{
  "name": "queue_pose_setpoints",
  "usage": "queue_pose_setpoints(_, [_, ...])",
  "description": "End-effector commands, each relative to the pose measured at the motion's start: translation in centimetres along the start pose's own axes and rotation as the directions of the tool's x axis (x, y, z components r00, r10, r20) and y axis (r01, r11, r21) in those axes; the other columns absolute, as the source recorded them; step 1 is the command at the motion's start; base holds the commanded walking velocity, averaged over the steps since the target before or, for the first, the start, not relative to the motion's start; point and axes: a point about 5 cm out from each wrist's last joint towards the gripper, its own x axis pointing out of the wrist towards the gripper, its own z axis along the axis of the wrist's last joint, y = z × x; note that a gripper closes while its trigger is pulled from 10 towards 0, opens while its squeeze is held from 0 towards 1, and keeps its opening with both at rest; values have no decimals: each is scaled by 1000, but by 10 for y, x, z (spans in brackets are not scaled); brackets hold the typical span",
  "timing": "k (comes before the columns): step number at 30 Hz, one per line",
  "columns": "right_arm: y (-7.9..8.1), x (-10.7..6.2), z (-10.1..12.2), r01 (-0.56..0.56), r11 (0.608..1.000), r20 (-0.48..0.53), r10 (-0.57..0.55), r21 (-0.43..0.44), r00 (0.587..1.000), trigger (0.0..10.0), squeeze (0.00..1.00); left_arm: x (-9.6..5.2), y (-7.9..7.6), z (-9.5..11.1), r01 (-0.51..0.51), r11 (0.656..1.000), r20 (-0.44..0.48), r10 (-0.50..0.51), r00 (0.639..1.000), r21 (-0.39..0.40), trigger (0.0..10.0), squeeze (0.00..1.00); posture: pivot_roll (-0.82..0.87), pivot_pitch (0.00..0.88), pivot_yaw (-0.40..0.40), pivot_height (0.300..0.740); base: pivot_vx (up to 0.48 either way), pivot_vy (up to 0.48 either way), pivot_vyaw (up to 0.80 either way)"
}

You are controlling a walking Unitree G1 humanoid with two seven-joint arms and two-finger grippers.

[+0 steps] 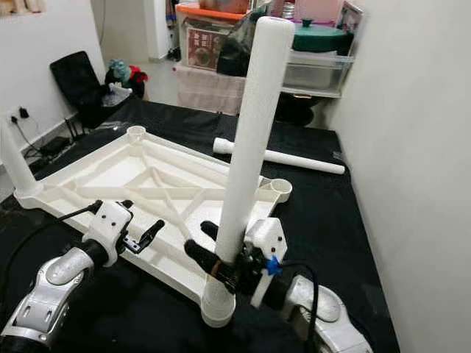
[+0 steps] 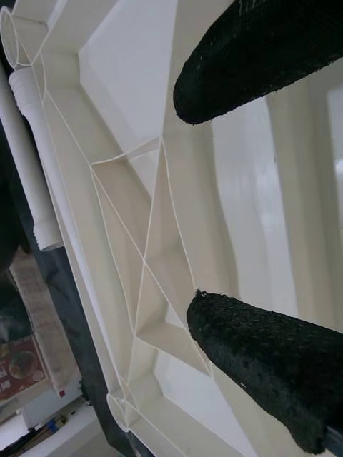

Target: Building children table

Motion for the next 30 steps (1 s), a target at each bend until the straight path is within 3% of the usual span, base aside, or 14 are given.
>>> queue_pose_setpoints(1, [-3, -5, -14, -41, 999, -69, 43, 26, 997, 10000, 0, 0, 0, -2, 3, 1000, -4, -3, 1000, 8, 10000, 0, 54, 0, -77, 740, 0, 0, 0])
queue_pose_setpoints(6, [-4, -8, -10, -94, 995, -58, 95, 25, 994, 10000, 0, 0, 0, -2, 0, 1000, -4, 0, 1000, 8, 10000, 0, 57, 0, -77, 740, 0, 0, 0])
queue_pose_setpoints(8, [-2, -10, -6, -169, 985, -39, 170, 36, 985, 10000, 0, 0, 1, -2, 2, 1000, -3, -2, 1000, 9, 10000, 0, 57, 0, -77, 740, 0, 0, 0])
queue_pose_setpoints(11, [1, -12, 0, -292, 955, -24, 294, 57, 956, 10000, 0, 1, 3, -1, 7, 1000, -1, -7, 1000, 11, 10000, 0, 70, 0, -76, 740, 0, 0, 0])
queue_pose_setpoints(18, [8, -9, 6, -430, 898, -10, 433, 89, 902, 10000, 0, 0, 2, 0, 21, 1000, 3, -21, 1000, 4, 10000, 0, 77, 0, -82, 740, 0, 0, 0])
queue_pose_setpoints(23, [12, -5, 4, -478, 873, -24, 482, 98, 876, 10000, 0, -1, -2, 0, 30, 1000, 4, -30, 1000, 0, 10000, 0, 82, 0, -89, 740, 0, 0, 0])
queue_pose_setpoints(30, [12, -4, 1, -466, 880, -26, 470, 87, 882, 10000, 0, -2, -1, -2, 25, 1000, -1, -25, 1000, -2, 10000, 0, 76, 0, -87, 740, 0, 0, 0])
